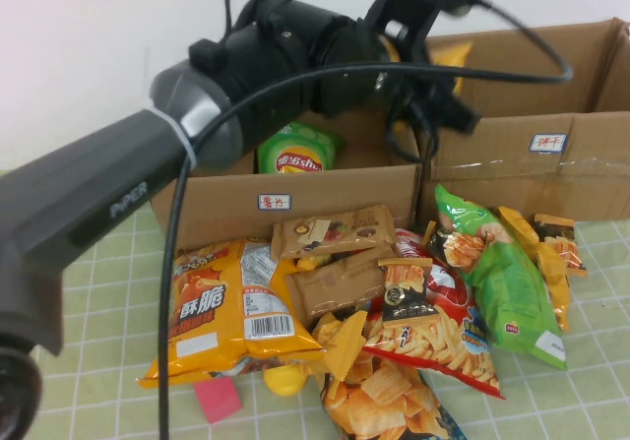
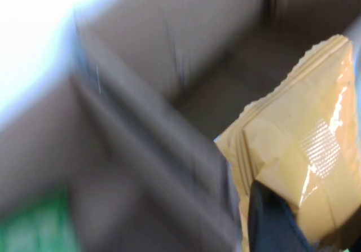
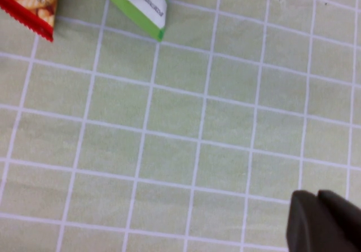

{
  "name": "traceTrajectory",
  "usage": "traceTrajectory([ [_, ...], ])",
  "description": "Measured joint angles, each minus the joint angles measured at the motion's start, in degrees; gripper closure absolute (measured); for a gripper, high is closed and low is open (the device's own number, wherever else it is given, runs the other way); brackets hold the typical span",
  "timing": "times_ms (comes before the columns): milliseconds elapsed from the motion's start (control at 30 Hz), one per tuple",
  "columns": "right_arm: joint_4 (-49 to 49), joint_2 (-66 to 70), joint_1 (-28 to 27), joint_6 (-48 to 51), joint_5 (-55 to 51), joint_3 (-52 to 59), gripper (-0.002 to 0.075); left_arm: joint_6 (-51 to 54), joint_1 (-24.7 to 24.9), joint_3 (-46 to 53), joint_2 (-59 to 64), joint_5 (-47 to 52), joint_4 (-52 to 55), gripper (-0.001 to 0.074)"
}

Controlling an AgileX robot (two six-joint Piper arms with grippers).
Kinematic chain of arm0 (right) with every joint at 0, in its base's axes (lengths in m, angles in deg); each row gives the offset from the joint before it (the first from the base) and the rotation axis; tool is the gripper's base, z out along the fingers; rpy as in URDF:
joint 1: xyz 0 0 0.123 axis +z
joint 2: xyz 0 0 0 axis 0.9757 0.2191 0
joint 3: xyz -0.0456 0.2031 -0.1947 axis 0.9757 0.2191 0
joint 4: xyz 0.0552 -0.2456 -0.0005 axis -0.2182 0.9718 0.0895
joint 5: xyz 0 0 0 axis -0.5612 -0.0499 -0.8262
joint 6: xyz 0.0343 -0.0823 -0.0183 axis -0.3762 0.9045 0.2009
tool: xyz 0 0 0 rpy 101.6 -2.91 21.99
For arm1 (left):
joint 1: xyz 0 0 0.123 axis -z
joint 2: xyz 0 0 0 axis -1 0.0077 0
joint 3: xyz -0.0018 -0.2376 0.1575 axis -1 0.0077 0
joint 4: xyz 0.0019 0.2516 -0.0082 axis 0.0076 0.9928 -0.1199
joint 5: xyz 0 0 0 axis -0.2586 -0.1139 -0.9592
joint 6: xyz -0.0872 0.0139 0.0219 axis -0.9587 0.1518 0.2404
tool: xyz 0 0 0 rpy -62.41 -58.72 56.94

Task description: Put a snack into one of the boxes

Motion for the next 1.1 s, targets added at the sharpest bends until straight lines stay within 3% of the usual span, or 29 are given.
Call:
traceTrajectory([
  [167,0.0,0.0,0.0,-0.1,0.1,0.0,0.0721,0.2,0.0,-0.5,3.9,-17.8,-0.4,0.0499],
  [400,0.0,0.0,0.0,-0.1,0.9,0.0,0.0722,0.2,0.0,-0.5,10.0,-33.9,0.8,0.0497],
  [500,0.0,0.0,0.0,-0.2,1.4,0.0,0.0722,0.4,0.0,-0.5,12.1,-37.4,1.7,0.0389],
  [633,0.0,0.0,0.0,-0.3,1.8,0.0,0.0722,1.0,0.0,-0.5,13.4,-37.6,2.3,0.0139],
  [733,0.0,0.0,0.0,-0.3,2.0,0.0,0.0722,2.3,0.0,-1.1,13.4,-35.3,2.3,0.0092],
  [800,0.0,0.0,0.0,-0.3,2.0,0.0,0.0722,2.6,0.0,-2.4,13.4,-30.9,2.4,0.0118],
  [867,0.0,0.0,0.0,-0.3,2.0,0.0,0.0723,2.8,0.0,-4.3,12.8,-24.1,2.4,0.0199],
  [1033,-1.2,-1.5,0.0,-0.4,3.1,0.0,0.0723,3.1,0.0,-9.4,8.1,-3.7,3.4,0.0552],
  [1100,-2.5,-4.0,0.0,0.9,4.3,0.0,0.0723,4.4,0.0,-10.5,5.1,3.0,4.8,0.0649],
])
